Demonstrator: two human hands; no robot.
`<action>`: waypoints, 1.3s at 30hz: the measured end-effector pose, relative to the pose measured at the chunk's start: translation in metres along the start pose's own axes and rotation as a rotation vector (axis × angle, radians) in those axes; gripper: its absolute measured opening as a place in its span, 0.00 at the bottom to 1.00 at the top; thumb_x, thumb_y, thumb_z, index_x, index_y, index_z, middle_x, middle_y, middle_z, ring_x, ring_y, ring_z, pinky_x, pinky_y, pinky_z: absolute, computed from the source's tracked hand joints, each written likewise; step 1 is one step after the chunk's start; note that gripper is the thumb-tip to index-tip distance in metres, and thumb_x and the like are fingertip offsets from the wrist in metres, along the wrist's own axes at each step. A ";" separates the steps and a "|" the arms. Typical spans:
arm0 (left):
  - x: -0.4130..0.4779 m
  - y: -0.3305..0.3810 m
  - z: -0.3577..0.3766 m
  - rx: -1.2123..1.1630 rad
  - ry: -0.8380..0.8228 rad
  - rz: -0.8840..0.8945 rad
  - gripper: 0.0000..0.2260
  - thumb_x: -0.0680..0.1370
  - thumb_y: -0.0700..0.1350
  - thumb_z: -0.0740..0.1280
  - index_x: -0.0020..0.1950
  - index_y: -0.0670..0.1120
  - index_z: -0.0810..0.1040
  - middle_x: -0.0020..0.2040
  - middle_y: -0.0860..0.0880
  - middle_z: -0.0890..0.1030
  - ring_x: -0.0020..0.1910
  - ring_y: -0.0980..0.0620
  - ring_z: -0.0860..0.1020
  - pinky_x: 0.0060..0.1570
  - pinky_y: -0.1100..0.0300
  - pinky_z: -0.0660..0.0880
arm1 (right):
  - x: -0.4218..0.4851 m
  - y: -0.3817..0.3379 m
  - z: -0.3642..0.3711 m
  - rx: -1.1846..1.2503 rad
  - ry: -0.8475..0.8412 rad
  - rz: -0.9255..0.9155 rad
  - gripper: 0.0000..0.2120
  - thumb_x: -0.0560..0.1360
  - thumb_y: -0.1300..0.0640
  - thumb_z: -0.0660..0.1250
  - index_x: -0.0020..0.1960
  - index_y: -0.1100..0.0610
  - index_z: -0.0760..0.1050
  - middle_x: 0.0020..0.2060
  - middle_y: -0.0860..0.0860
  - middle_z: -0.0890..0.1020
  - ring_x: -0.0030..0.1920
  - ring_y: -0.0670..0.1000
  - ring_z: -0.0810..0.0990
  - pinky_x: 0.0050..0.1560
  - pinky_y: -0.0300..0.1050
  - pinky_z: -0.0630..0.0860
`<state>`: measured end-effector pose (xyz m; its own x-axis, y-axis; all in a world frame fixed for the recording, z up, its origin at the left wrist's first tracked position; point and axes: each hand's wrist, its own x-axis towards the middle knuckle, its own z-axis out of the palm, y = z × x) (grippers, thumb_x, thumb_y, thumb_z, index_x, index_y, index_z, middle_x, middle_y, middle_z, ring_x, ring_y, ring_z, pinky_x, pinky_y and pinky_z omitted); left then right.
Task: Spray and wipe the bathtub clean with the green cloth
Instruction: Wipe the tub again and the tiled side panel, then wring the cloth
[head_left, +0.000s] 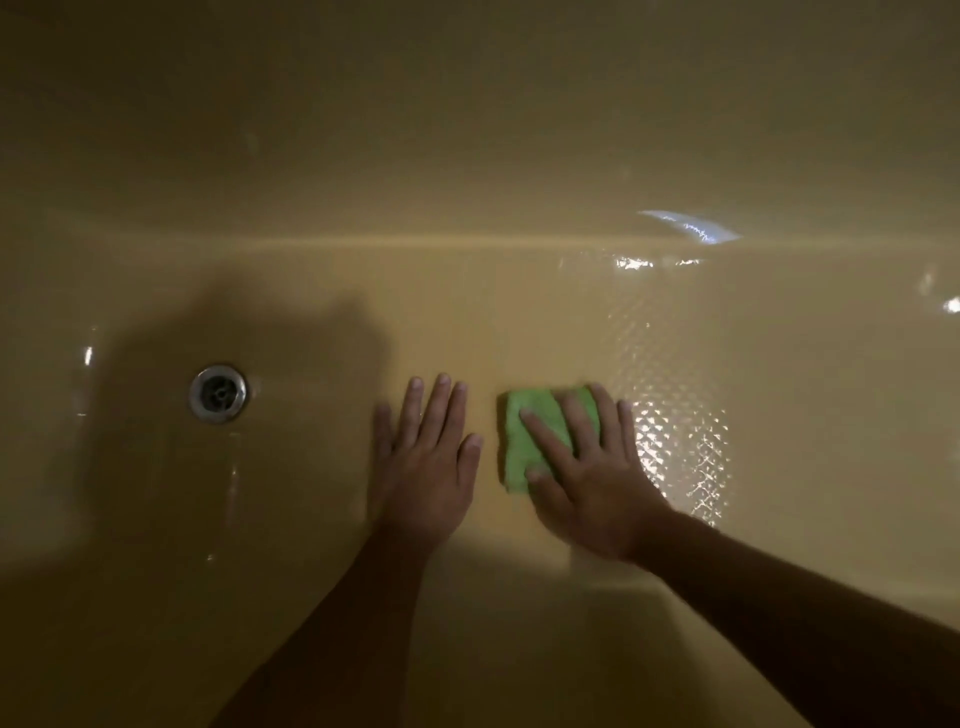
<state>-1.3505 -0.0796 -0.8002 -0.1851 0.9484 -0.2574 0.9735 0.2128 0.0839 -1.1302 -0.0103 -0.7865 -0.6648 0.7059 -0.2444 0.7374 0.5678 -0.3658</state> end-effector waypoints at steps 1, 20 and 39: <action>-0.008 -0.004 0.001 -0.001 -0.008 -0.005 0.29 0.86 0.60 0.45 0.86 0.50 0.53 0.85 0.51 0.54 0.84 0.45 0.49 0.80 0.36 0.48 | -0.024 -0.011 0.007 -0.006 -0.039 -0.041 0.30 0.85 0.38 0.49 0.85 0.45 0.51 0.82 0.60 0.57 0.82 0.66 0.41 0.78 0.73 0.43; 0.022 -0.037 -0.002 0.019 0.081 0.037 0.29 0.86 0.60 0.48 0.85 0.48 0.56 0.85 0.50 0.56 0.84 0.44 0.51 0.79 0.34 0.51 | 0.144 0.011 -0.031 -0.089 0.142 0.062 0.32 0.82 0.37 0.48 0.84 0.47 0.54 0.82 0.62 0.57 0.80 0.74 0.47 0.75 0.76 0.41; -0.005 -0.063 0.000 0.040 0.092 0.008 0.27 0.87 0.58 0.50 0.85 0.49 0.57 0.84 0.50 0.58 0.84 0.45 0.53 0.78 0.34 0.53 | 0.166 -0.013 -0.029 -0.090 0.056 -0.093 0.32 0.82 0.35 0.48 0.83 0.45 0.57 0.82 0.59 0.58 0.80 0.73 0.48 0.76 0.73 0.41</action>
<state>-1.4114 -0.0973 -0.8041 -0.1869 0.9681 -0.1669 0.9793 0.1970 0.0464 -1.2467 0.1120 -0.7967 -0.7246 0.6699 -0.1616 0.6826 0.6655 -0.3019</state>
